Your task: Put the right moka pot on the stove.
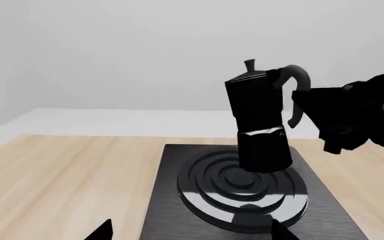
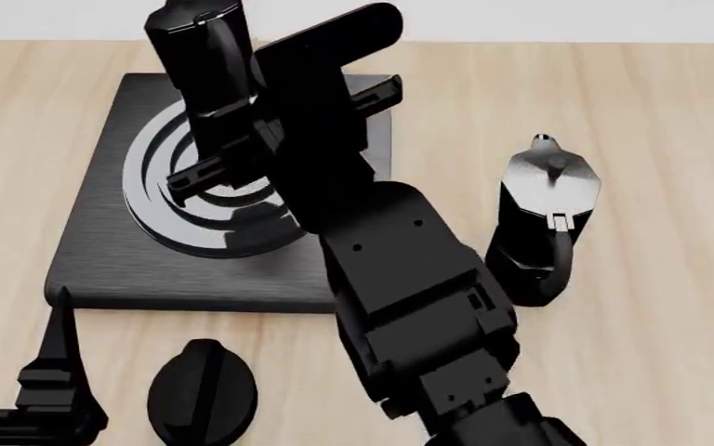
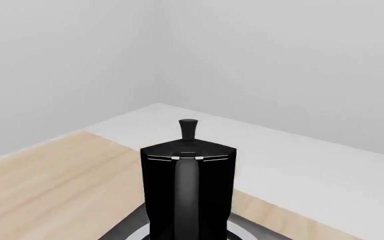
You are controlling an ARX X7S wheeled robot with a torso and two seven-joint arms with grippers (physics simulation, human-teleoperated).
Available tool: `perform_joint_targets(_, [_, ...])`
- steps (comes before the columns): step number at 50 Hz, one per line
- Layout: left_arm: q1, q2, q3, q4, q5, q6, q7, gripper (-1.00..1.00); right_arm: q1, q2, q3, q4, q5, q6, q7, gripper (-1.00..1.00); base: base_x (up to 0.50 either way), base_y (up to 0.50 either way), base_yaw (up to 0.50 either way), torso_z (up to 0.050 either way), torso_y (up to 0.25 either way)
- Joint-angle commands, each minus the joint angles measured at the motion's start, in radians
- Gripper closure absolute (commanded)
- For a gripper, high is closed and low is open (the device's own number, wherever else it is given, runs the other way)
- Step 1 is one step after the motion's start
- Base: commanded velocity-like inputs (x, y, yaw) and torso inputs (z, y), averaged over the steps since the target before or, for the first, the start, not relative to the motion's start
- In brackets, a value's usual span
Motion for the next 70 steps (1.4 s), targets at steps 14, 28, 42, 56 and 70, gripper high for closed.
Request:
perform_joint_targets(14, [0.002,-0.006,0.005,0.002,-0.001,0.013,0.006,-1.00,0.254,-0.028,-0.795,0.372,0.728,-0.395,0.093,1.00,0.00,0.00,0.00,0.001,0.001])
perform_joint_targets(28, [0.003,-0.008,0.007,0.004,-0.002,0.017,0.003,-1.00,0.247,-0.028,-0.887,0.391,0.821,-0.412,0.094,1.00,0.00,0.00,0.00,0.000,0.001])
perform_joint_targets(42, [0.006,-0.010,0.008,0.002,-0.002,0.024,0.002,-1.00,0.219,-0.028,-0.889,0.400,0.823,-0.383,0.076,1.00,0.00,0.00,0.00,0.000,0.001])
perform_joint_targets(56, [0.003,-0.013,0.007,0.005,-0.008,0.022,-0.002,-1.00,0.181,-0.028,-0.890,0.418,0.835,-0.358,0.054,1.00,0.00,0.00,0.00,0.000,0.001])
perform_joint_targets(70, [0.006,-0.014,0.006,0.007,-0.010,0.030,-0.004,-1.00,0.150,-0.028,-0.893,0.418,0.823,-0.313,0.042,-1.00,0.00,0.00,0.00,0.000,0.000])
